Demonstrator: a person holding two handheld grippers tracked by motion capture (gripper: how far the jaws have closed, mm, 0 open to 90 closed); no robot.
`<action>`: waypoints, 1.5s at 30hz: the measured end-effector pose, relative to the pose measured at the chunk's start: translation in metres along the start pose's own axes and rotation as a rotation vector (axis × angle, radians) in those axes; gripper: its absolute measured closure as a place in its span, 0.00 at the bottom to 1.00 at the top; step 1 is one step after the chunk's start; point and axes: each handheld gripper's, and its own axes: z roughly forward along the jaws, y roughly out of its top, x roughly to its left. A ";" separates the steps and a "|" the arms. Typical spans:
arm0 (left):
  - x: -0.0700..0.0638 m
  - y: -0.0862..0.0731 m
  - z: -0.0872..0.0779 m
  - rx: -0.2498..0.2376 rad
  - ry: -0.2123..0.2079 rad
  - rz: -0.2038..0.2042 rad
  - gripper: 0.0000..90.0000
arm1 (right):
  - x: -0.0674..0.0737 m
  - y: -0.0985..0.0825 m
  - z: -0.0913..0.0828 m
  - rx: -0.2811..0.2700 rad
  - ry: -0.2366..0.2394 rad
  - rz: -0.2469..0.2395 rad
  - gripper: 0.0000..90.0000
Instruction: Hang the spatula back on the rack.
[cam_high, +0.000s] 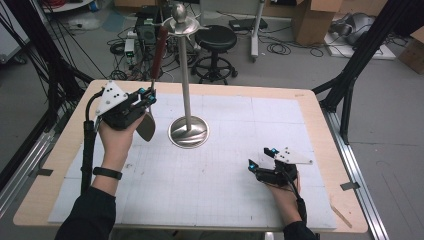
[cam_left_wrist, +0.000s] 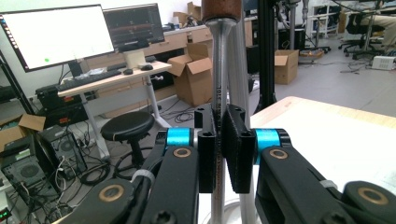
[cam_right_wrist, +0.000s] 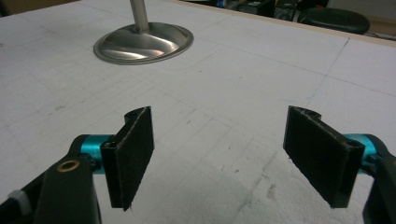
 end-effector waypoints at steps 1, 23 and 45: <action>0.000 0.000 0.000 0.006 0.001 0.004 0.93 | 0.000 0.000 0.000 0.000 -0.001 0.001 0.26; -0.009 0.007 0.004 0.010 0.001 0.030 0.65 | 0.000 0.000 0.000 0.000 0.003 -0.004 0.26; 0.030 -0.084 -0.080 0.163 -0.102 -0.091 0.23 | -0.005 0.000 -0.004 -0.023 -0.003 0.042 0.22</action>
